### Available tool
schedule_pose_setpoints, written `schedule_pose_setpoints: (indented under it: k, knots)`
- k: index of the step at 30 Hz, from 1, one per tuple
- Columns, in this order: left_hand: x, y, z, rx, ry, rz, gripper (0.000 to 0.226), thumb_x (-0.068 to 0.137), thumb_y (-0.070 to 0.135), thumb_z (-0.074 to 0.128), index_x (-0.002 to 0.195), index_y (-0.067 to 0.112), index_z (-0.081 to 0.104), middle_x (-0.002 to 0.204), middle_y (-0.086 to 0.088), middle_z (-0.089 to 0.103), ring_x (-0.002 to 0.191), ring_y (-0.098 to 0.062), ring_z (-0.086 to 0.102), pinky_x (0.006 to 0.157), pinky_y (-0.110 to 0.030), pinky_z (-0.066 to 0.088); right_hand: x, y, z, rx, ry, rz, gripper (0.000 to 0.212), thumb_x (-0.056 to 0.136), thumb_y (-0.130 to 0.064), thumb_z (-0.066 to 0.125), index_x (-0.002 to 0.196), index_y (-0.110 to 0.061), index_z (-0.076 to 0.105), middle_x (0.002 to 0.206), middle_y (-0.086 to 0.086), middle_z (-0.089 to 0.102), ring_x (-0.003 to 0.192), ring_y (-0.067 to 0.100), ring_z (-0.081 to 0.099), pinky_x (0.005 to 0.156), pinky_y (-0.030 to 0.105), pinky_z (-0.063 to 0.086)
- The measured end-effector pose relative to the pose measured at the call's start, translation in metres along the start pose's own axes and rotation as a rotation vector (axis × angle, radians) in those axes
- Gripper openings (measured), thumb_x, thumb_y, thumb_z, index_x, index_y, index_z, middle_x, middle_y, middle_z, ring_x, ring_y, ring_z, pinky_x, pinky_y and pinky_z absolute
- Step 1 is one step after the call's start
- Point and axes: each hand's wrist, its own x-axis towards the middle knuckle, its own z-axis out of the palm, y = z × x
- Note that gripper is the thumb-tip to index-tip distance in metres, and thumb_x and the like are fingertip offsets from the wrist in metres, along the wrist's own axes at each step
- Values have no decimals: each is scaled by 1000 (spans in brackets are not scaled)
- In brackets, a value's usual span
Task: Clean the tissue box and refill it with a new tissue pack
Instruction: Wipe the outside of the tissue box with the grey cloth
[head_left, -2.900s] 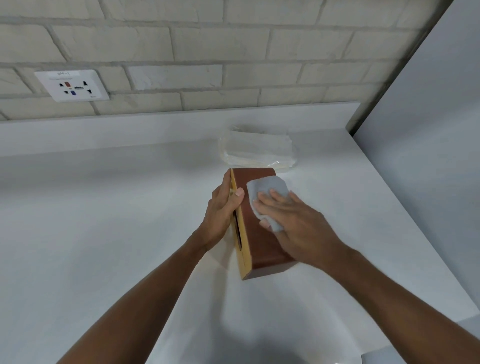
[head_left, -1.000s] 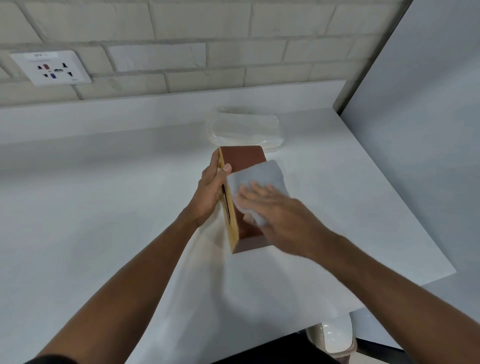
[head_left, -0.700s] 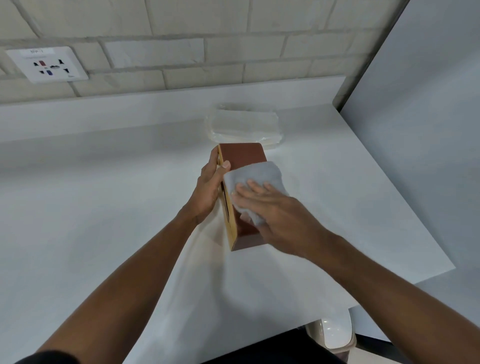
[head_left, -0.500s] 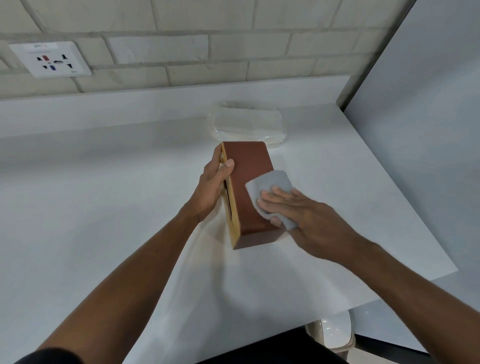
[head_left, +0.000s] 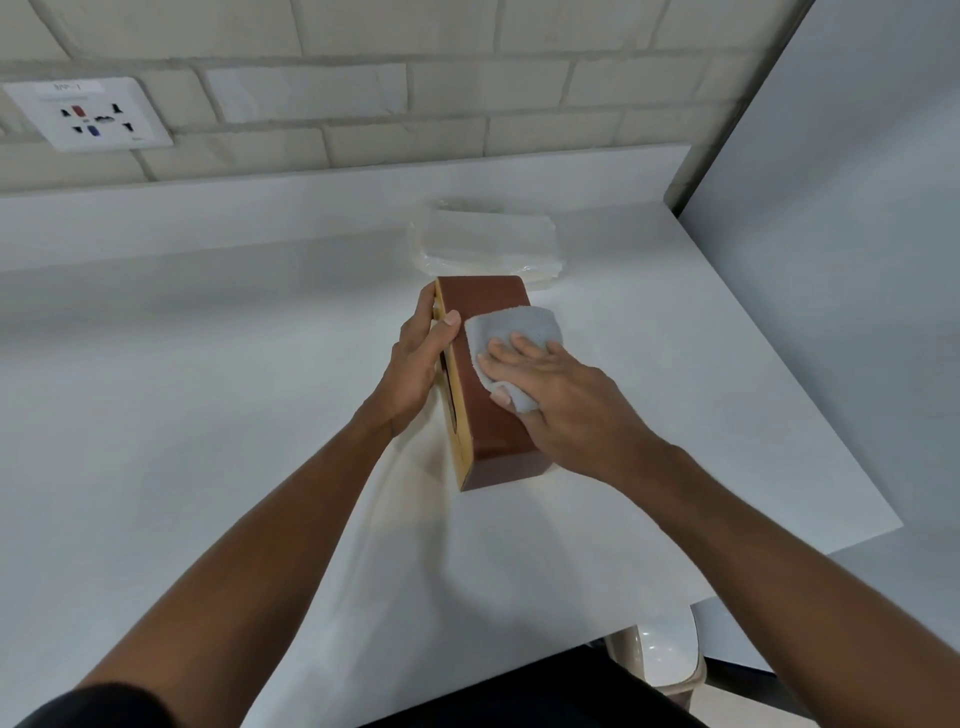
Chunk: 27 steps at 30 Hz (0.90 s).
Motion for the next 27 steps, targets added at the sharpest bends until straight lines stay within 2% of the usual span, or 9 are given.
schedule_pose_setpoints:
  k: [4, 6, 11, 14, 17, 19, 21, 25, 27]
  knots:
    - [-1, 2, 1, -10, 2, -4, 51, 103, 46, 44, 152, 31, 42, 141, -5, 62, 134, -19, 57, 119, -42, 41, -9, -1, 2, -51, -31, -92, 47, 105, -32, 29, 147, -22, 45, 155, -6, 39, 148, 9, 25, 122, 40, 21]
    - [-2, 2, 3, -3, 3, -14, 56, 100, 51, 44, 154, 37, 38, 143, 7, 61, 137, -11, 53, 121, -42, 36, -6, 3, 0, -25, -22, -61, 42, 106, -26, 38, 148, -26, 44, 156, -10, 37, 148, 6, 23, 121, 41, 22]
    - [-14, -4, 0, 20, -75, -36, 81, 92, 65, 52, 162, 49, 14, 163, 30, 31, 155, -1, 25, 130, -48, 19, -5, 3, 7, 3, 3, -90, 43, 105, -21, 44, 148, -21, 43, 156, -6, 38, 149, 11, 24, 122, 43, 19]
    - [-26, -8, 1, 45, -94, -7, 84, 87, 66, 59, 153, 57, 7, 147, 59, 20, 149, 20, 14, 132, -42, 12, -4, 8, 8, 161, 63, -47, 39, 107, -26, 43, 145, -22, 48, 154, -6, 42, 146, 4, 26, 122, 34, 19]
    - [-32, -14, -1, 76, -99, 12, 93, 84, 65, 62, 154, 54, 2, 151, 58, 11, 152, 17, 5, 132, -46, 6, -5, 7, 9, 285, 244, 29, 35, 105, -30, 45, 136, -19, 58, 144, -7, 54, 134, 3, 45, 111, 19, 34]
    - [-34, -17, -4, 102, -110, 5, 96, 82, 69, 62, 154, 56, -1, 154, 54, 5, 155, 12, 1, 132, -50, 4, -10, 9, 10, 231, 273, 63, 34, 105, -32, 46, 134, -21, 59, 144, -9, 53, 131, 1, 47, 103, 9, 35]
    - [-35, -20, -6, 130, -115, 16, 99, 81, 72, 61, 155, 57, -3, 154, 55, 2, 155, 11, -2, 132, -52, 3, -14, 12, 11, 138, 220, 64, 35, 104, -35, 46, 136, -24, 57, 148, -10, 49, 137, 0, 40, 106, 11, 32]
    - [-32, -21, -5, 143, -98, 26, 95, 83, 69, 61, 152, 64, -4, 157, 52, -3, 157, 7, -6, 131, -56, 0, -11, 13, 6, -51, 120, 5, 40, 104, -38, 43, 141, -27, 53, 152, -6, 46, 144, 7, 32, 116, 30, 26]
    - [-30, -19, -4, 202, -78, 91, 89, 85, 65, 58, 151, 69, -2, 159, 51, -1, 158, 2, -8, 129, -60, 0, -8, 12, 4, -44, 115, 7, 40, 104, -39, 44, 141, -28, 53, 151, -7, 47, 144, 6, 33, 115, 30, 29]
